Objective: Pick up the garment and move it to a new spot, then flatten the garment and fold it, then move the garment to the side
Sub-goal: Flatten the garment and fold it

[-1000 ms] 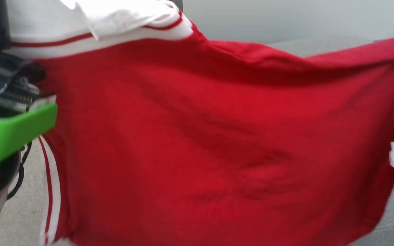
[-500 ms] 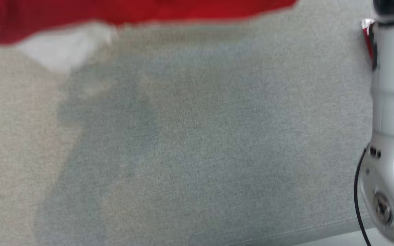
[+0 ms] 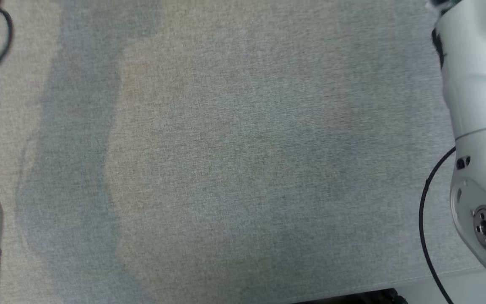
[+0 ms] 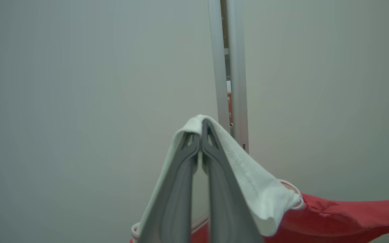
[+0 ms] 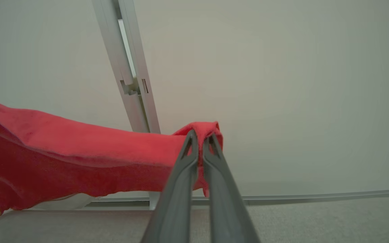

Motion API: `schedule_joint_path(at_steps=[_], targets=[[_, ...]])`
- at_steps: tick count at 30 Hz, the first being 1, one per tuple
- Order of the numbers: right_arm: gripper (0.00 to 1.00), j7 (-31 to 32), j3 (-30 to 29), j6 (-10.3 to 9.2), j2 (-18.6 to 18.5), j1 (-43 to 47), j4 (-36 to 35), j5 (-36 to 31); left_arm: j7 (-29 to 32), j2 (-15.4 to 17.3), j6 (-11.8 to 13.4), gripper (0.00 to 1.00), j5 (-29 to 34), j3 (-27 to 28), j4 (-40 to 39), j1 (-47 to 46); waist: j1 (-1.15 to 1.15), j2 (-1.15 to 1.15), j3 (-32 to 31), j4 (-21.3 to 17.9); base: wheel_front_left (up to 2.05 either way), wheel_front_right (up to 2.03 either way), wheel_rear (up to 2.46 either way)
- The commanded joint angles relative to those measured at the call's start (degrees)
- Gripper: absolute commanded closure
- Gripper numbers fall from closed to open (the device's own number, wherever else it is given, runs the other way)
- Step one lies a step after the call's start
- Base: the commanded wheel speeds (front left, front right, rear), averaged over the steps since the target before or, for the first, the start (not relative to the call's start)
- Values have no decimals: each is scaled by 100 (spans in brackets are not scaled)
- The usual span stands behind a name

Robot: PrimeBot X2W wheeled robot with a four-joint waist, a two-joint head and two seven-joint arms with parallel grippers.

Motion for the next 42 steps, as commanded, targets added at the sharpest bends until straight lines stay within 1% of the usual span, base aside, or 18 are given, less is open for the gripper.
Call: schedule_joint_path(at_steps=[1, 3, 8, 13, 17, 22, 28, 31, 36, 39, 42], targets=[[100, -54, 35, -9, -24, 70, 86, 81, -52, -17, -51, 100, -42, 138, -225, 216, -2, 0, 450, 200, 0, 0, 0], [100, -77, 140, -9, -20, 207, 183, 223, -43, -44, -147, 100, -32, 267, -511, 674, -2, 0, 469, 173, 0, 0, 0], [100, -74, 341, -9, -26, 763, -411, 575, -41, -146, -357, 100, -56, 678, -1347, 1613, -2, 0, 373, 82, 0, 0, 0], [100, -76, 387, -8, -20, 1418, -1043, 920, -42, -251, -462, 100, -77, 988, -2002, 2418, -2, 0, 114, 0, 0, 0, 0], [100, -76, 459, -8, -20, 2037, -1493, 1136, -42, -322, -501, 100, -27, 1220, -2561, 3174, -2, 0, -229, -56, 0, 0, 0], [100, -76, 498, -9, -20, 2967, -1990, 1434, -43, -511, -560, 100, 56, 1434, -3196, 4499, -2, 0, -896, -109, 0, 0, 0], [100, -77, 703, -8, -24, 4301, -2563, 1795, -42, -924, -519, 100, 120, 1684, -3998, 6390, -2, 0, -1814, -210, 0, 0, 0], [100, -75, 764, -8, -21, 4958, -2858, 1848, -42, -1090, -497, 100, 145, 1691, -4282, 7314, -2, 0, -2216, -244, 0, 0, 0], [100, -73, 855, -8, -24, 5888, -3244, 1887, -42, -1184, -442, 100, 279, 1521, -4549, 8456, -2, 0, -2748, -291, 0, 0, 0], [100, -74, 850, -8, -21, 6452, -3462, 1920, -42, -1217, -347, 100, 215, 1475, -4694, 9065, -2, 0, -3016, -260, 0, 0, 0], [100, -74, 768, -8, -25, 6945, -3647, 1949, -1, -1196, -346, 100, 235, 1354, -4784, 9541, -2, 0, -3228, -199, 0, 0, 0]])
